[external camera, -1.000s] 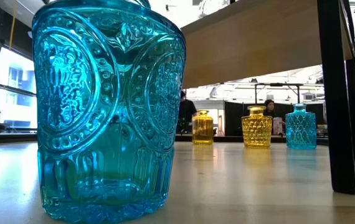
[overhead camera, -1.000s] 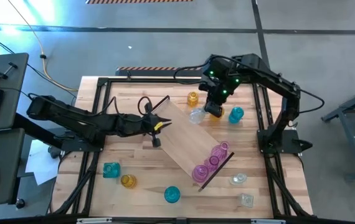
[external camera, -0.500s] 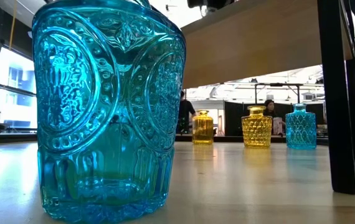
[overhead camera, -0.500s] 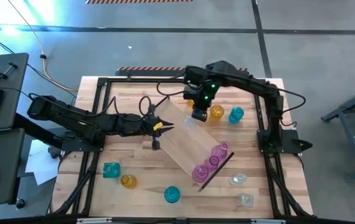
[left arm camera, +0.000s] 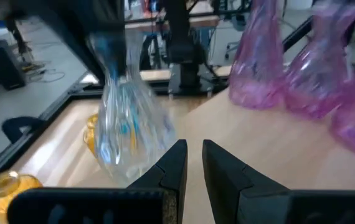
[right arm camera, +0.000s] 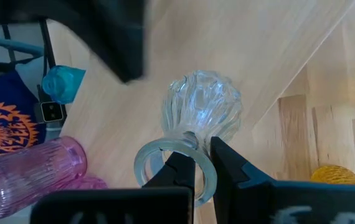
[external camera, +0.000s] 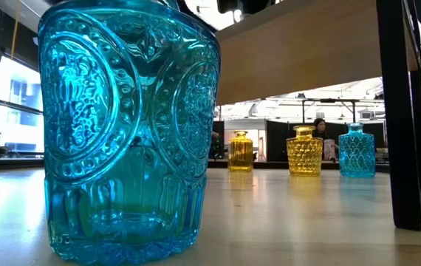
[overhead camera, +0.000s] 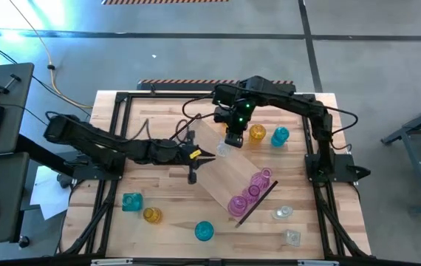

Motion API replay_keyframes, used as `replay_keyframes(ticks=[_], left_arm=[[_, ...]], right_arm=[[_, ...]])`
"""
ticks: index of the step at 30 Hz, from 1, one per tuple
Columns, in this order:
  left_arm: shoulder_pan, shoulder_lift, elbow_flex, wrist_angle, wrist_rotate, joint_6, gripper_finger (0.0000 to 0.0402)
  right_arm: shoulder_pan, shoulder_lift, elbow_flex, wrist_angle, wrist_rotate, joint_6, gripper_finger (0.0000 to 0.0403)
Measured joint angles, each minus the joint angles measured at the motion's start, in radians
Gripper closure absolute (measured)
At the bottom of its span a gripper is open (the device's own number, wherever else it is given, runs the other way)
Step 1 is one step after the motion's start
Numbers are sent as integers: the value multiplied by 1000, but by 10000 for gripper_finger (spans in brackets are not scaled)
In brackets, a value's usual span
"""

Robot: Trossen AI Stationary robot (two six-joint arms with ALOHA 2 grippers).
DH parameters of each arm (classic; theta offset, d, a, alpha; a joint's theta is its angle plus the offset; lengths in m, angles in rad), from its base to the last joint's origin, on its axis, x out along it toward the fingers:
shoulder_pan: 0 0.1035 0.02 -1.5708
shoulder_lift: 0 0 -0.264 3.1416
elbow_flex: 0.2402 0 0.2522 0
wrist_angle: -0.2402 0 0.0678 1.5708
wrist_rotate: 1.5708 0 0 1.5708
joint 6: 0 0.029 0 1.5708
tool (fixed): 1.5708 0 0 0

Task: Sort vases onto shelf
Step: Put the right transparent flower vase on the shelf

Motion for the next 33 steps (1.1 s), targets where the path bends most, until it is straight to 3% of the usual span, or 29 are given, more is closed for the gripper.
replay_keyframes(ticks=[4, 14, 33], left_arm=[[30, 53, 8, 41, 3, -9, 358], [39, 50, 11, 47, 76, -27, 358], [40, 49, 12, 25, 105, -60, 358]], right_arm=[[19, 0, 0, -6, 5, -1, 402], [47, 0, 0, -8, -21, 0, 402], [49, 0, 0, -6, -33, 29, 402]])
